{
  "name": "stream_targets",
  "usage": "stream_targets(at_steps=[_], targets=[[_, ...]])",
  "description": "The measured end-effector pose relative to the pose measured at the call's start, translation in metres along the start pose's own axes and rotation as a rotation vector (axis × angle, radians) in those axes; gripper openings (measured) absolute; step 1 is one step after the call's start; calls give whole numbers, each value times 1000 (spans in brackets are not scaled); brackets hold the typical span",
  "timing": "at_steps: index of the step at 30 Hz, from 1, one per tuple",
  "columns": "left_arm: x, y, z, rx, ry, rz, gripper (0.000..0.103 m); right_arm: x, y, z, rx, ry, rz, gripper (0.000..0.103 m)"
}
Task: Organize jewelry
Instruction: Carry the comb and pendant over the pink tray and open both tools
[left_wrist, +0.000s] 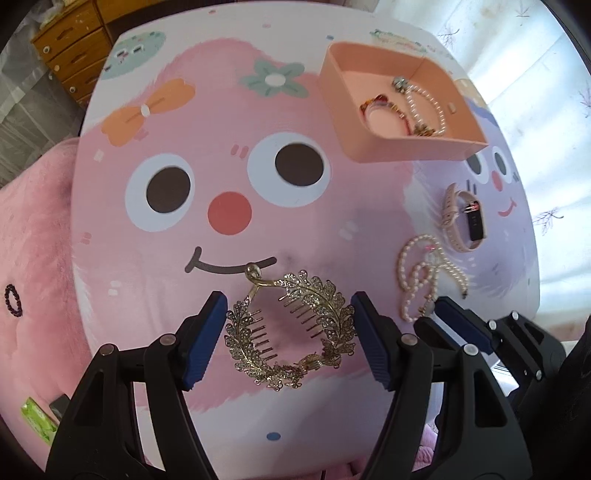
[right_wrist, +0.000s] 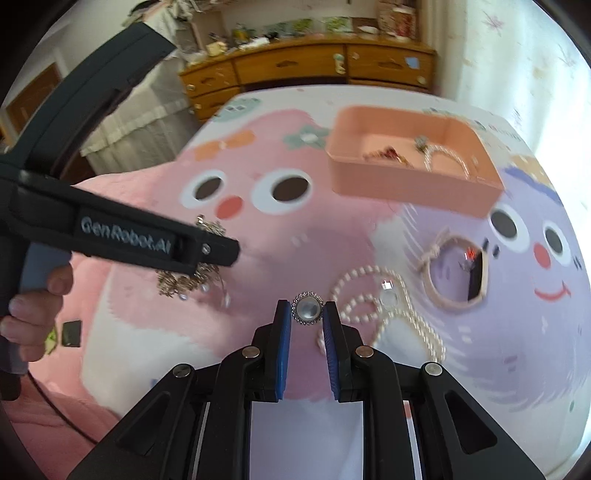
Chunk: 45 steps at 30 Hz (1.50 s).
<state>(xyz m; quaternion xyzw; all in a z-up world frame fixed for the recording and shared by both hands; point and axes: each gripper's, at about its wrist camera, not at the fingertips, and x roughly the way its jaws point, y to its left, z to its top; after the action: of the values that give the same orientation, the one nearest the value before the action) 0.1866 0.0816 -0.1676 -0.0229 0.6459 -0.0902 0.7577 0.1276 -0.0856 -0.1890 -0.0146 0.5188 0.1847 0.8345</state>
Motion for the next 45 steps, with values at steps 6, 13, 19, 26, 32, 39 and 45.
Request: stream_targets(at_steps=[6,13,19,26,32,39,45], targets=[[-43,-37,11,44,-57,-6,67,-31,-10,33,-34,-66,80,17],[-75,-67,45,18,-65,-12,67,-72,-48,72,-61,-141,119,17],[-90,-88,79,-37,-56,8,67,-97,-91,101,-69,-180,119,17],[-89,-113,122,-45,-72,20,67,-102,-146,133,-40,-197,102,17],[-78,-123,153,-79,-81,29,68,-86,-177,151,-14,-165,121,17],[-59,-125,181,-164,-70,-15,68,-61,-194,156,27,-140,141,17],[-50,-129,189,-168,-87,-24,69,-38,-211,158,127,-91,151,33]])
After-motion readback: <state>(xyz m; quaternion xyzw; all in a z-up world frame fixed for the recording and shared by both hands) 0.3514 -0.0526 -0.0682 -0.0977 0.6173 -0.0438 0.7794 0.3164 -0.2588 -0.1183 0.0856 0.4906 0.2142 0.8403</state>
